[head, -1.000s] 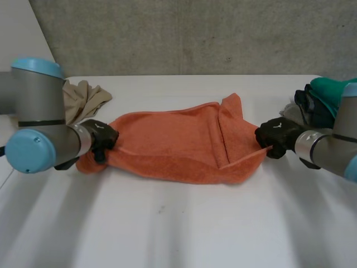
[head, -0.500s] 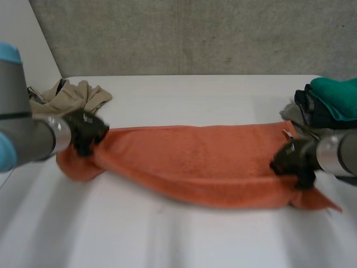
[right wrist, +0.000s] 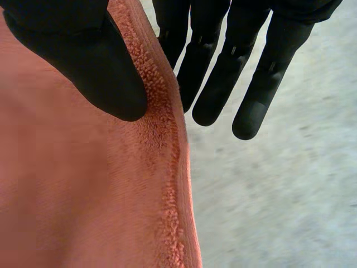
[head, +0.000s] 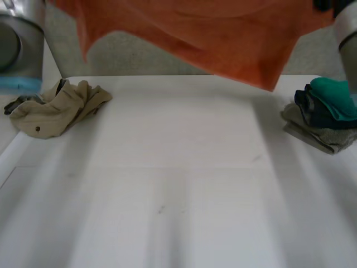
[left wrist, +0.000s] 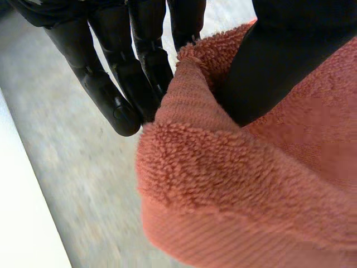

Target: Fold the laundry.

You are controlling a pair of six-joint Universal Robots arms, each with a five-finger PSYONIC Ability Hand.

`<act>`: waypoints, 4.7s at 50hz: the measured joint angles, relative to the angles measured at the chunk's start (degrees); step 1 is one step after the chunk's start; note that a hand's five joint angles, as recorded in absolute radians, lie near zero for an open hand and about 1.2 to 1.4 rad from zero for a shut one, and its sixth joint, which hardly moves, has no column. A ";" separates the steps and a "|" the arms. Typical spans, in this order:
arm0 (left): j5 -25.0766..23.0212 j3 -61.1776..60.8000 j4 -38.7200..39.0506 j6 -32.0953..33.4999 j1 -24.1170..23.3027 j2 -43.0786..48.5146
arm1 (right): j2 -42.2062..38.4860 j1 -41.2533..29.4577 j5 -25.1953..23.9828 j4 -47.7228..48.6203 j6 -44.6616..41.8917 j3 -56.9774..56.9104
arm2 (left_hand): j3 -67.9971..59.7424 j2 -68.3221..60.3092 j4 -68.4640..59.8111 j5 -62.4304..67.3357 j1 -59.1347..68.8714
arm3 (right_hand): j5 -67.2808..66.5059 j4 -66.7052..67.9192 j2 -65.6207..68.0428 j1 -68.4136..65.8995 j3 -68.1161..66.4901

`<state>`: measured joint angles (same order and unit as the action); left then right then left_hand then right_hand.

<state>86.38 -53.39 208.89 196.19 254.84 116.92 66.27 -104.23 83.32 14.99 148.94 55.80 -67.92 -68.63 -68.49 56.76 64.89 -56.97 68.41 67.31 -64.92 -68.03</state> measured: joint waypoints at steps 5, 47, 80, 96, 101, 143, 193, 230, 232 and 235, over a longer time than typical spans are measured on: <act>-1.23 -14.68 0.12 3.52 0.85 -0.16 | -0.40 -0.62 -2.58 -6.24 -1.61 10.00 | -0.13 -0.04 -0.01 0.00 0.00 | -0.25 0.00 0.00 0.00 0.00; -1.07 -3.04 -52.99 12.23 1.60 12.54 | -7.86 -1.25 -3.07 -10.14 -10.59 32.47 | 38.88 39.84 40.18 -38.63 -36.25 | -0.35 0.01 0.00 0.00 -0.02; 1.43 -7.54 -51.45 21.25 3.92 15.06 | -7.71 -0.15 -4.01 -10.20 -11.73 32.88 | 2.67 2.83 2.66 -1.87 -0.87 | -0.35 0.01 0.00 0.00 -0.02; -5.04 -22.03 -54.46 24.25 5.43 -0.03 | 0.90 2.99 -7.03 -24.22 -21.27 36.24 | 1.22 1.26 1.30 -0.81 -0.30 | -0.35 0.01 0.00 0.00 -0.02; -7.16 -26.85 -56.78 32.97 7.07 -1.39 | 1.97 5.11 -9.47 -40.75 -31.64 36.04 | 0.95 1.00 1.01 -0.81 -0.30 | -0.54 0.01 0.00 0.00 -0.02; -0.21 0.84 -12.99 2.42 4.01 4.52 | -2.40 1.34 -5.21 -11.47 -4.07 2.35 | -0.27 0.06 -0.01 -0.05 0.06 | -0.86 0.04 0.00 0.00 -0.03; -3.15 -38.15 -34.94 22.04 12.02 -7.46 | 0.11 11.45 -8.11 -39.59 -8.65 27.39 | -0.27 -0.03 -0.02 -0.05 0.06 | 0.74 0.06 0.38 -0.80 -0.05; 1.03 -20.85 -40.98 18.69 5.81 3.26 | -11.93 6.50 -4.55 -9.18 -31.23 19.68 | -0.27 -0.03 -0.02 0.92 0.06 | -1.56 0.06 0.38 -0.80 -0.05; 1.93 -19.85 -40.64 18.69 5.45 3.92 | -12.64 6.32 -4.46 -8.82 -31.12 18.91 | -0.27 -0.03 -0.02 0.92 0.06 | -1.55 0.06 0.38 -0.80 -0.05; 4.64 -16.77 -40.24 18.84 4.55 6.07 | -14.37 5.91 -4.24 -8.25 -31.06 16.92 | -0.27 -0.03 -0.02 0.92 0.06 | -1.55 0.06 0.38 -0.80 -0.05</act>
<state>91.03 -70.16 168.65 215.04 259.39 122.99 51.90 -98.32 79.08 6.74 117.88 72.73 -68.18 -68.66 -68.51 57.68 64.94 -58.51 68.47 67.70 -65.72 -68.08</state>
